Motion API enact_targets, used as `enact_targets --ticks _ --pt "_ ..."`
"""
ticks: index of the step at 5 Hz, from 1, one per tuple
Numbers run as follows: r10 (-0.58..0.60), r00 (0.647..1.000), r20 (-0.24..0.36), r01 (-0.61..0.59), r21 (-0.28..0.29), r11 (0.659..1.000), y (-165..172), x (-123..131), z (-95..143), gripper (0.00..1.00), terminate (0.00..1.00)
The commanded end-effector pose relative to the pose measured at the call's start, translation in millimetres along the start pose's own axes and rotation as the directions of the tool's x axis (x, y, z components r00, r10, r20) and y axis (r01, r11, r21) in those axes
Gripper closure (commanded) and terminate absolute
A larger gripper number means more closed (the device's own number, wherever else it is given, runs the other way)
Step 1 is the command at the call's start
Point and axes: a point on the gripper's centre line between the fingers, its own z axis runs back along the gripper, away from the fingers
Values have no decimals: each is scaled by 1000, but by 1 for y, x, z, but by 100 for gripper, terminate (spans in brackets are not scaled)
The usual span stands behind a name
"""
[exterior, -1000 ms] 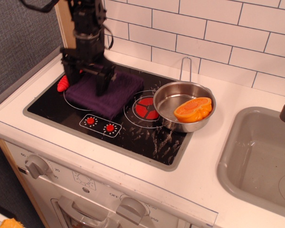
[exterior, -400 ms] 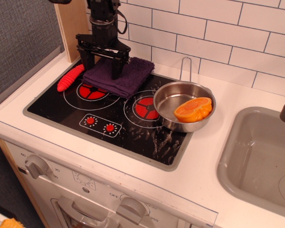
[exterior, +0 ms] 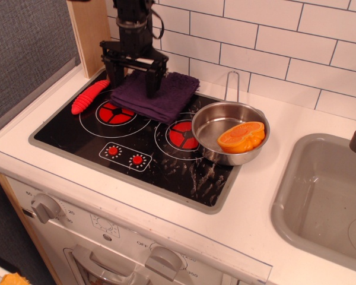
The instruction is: Move the purple towel to the right of the red spoon
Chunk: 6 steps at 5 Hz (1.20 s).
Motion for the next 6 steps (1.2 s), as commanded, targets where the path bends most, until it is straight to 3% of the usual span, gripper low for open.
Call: enact_targets --ticks 1,6 --pt "-16 988 152 19 -14 1000 12 10 80 0 0" --pt "-39 988 147 43 -30 999 12 2 78 0 0"
